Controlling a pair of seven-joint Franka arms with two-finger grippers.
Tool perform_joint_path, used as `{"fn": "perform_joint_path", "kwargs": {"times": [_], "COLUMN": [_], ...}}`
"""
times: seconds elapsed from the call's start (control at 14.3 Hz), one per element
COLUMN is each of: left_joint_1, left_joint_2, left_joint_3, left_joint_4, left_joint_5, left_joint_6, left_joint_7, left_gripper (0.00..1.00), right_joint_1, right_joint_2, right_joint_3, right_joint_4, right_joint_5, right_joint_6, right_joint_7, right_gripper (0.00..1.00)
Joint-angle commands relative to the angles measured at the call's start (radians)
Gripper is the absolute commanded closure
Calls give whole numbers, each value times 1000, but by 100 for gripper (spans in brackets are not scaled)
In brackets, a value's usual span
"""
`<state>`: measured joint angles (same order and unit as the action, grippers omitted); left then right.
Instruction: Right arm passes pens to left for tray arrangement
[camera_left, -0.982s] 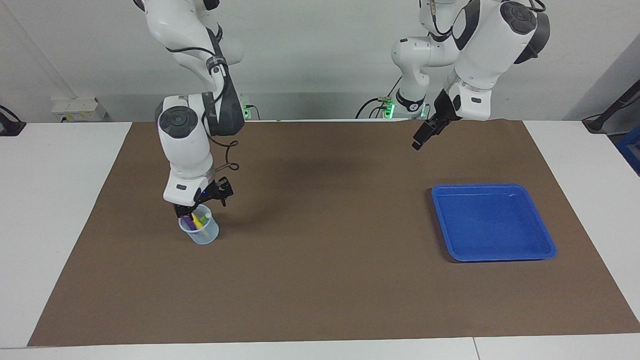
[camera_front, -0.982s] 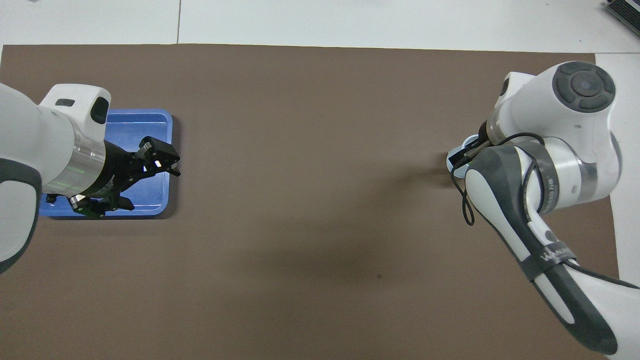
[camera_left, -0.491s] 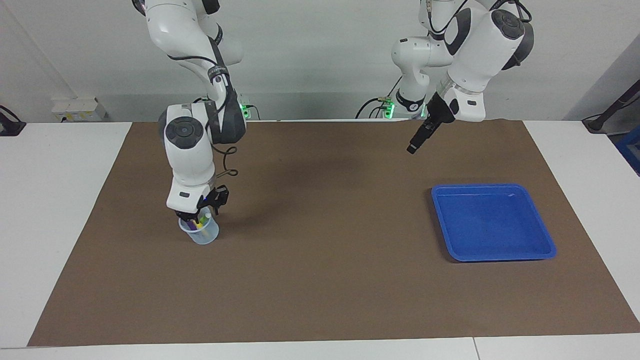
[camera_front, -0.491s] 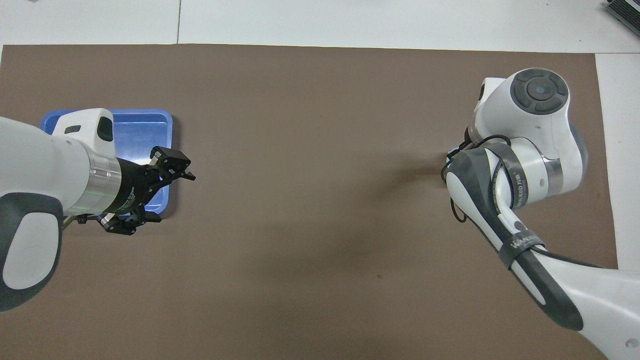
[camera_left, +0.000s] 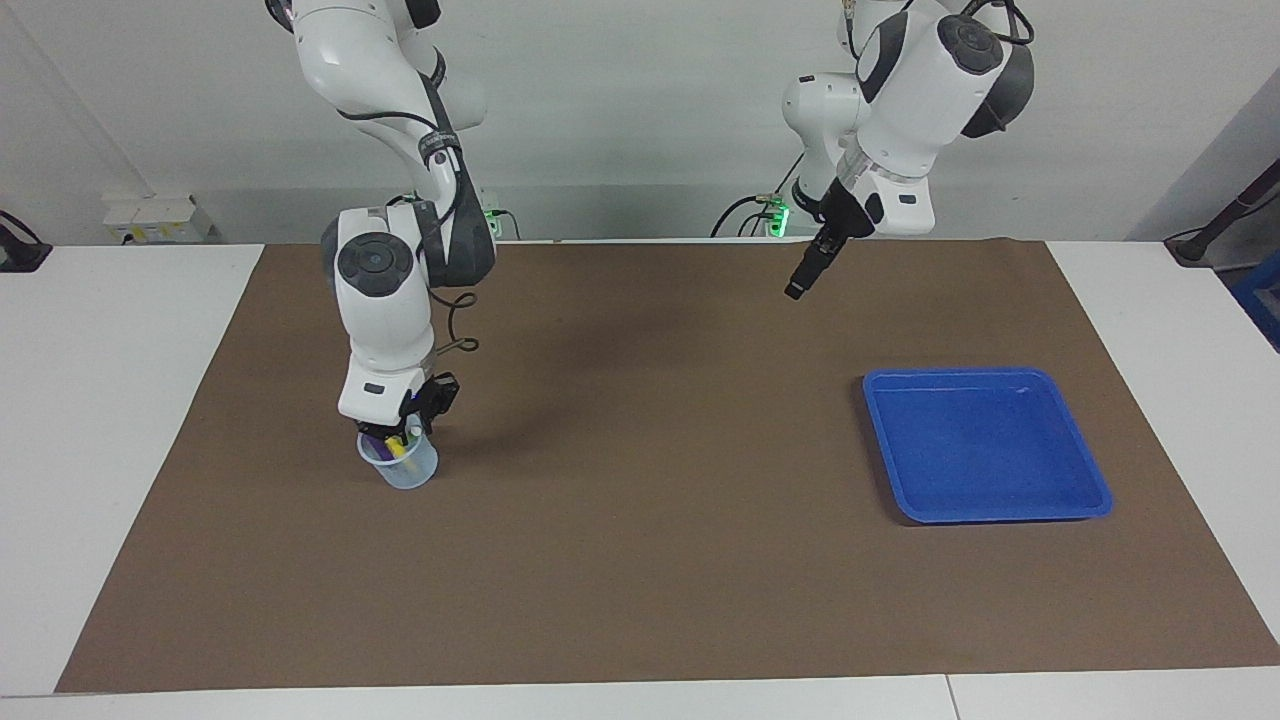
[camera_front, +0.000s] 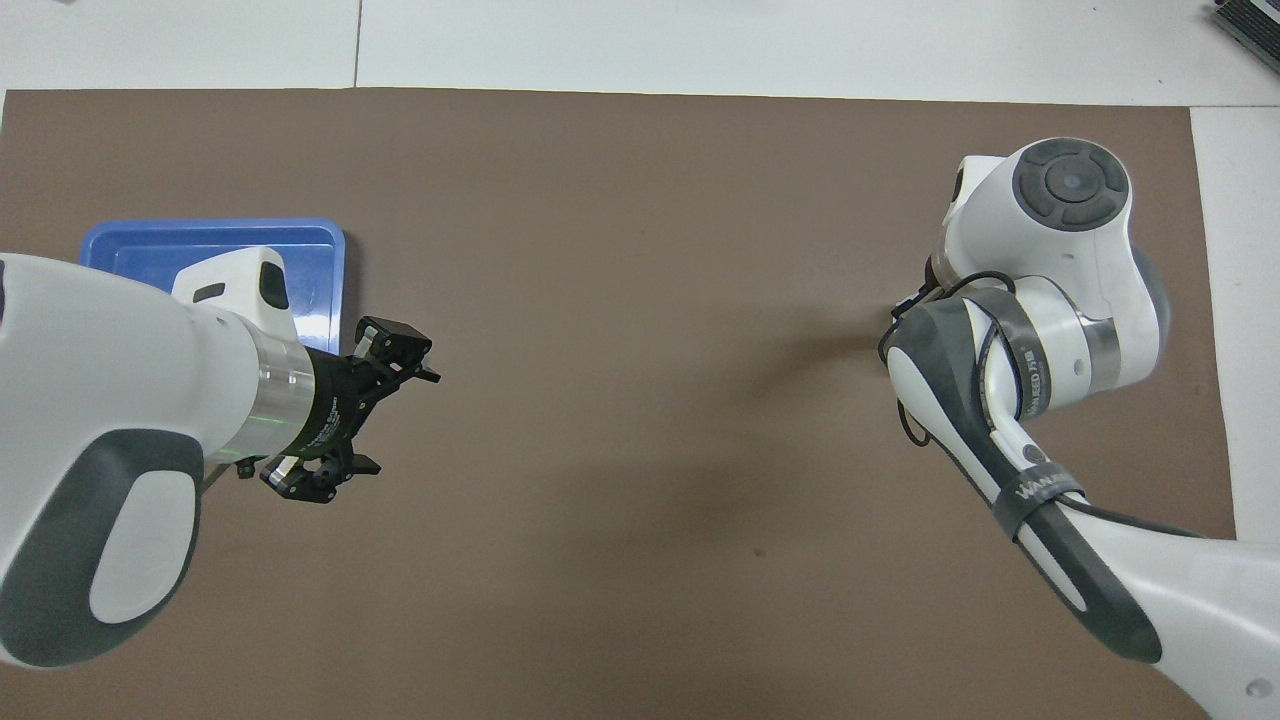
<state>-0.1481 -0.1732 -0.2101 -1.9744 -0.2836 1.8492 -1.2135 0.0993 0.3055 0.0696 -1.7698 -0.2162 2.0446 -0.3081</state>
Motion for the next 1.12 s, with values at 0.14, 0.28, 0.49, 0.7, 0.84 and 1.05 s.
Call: {"fn": "perform_joint_path", "kwargs": {"times": [0.14, 0.28, 0.49, 0.7, 0.84, 1.05], "left_joint_1": [-34, -39, -70, -71, -80, -84], "left_joint_2": [-32, -34, -34, -34, -34, -32], "left_joint_3": [11, 11, 11, 11, 6, 6], "left_joint_4": [-46, -46, -44, -44, -44, -46], "left_joint_5": [-35, -35, -35, -35, -35, -35], "left_joint_6": [41, 38, 35, 45, 59, 71], "left_joint_7": [-81, -90, -190, -303, -334, -334], "left_gripper": [0, 0, 0, 0, 0, 0], "right_joint_1": [-4, -6, -6, -16, -24, -41], "right_joint_2": [6, 6, 0, -41, -101, -183], "right_joint_3": [3, 3, 3, 3, 1, -5], "right_joint_4": [12, 12, 27, 81, 87, 90], "right_joint_5": [-19, -19, -15, -3, 0, 67], "right_joint_6": [-12, -15, -38, -136, -181, -245], "right_joint_7": [-22, -23, -23, -29, -40, -45], "right_gripper": [85, 100, 100, 100, 100, 100]}}
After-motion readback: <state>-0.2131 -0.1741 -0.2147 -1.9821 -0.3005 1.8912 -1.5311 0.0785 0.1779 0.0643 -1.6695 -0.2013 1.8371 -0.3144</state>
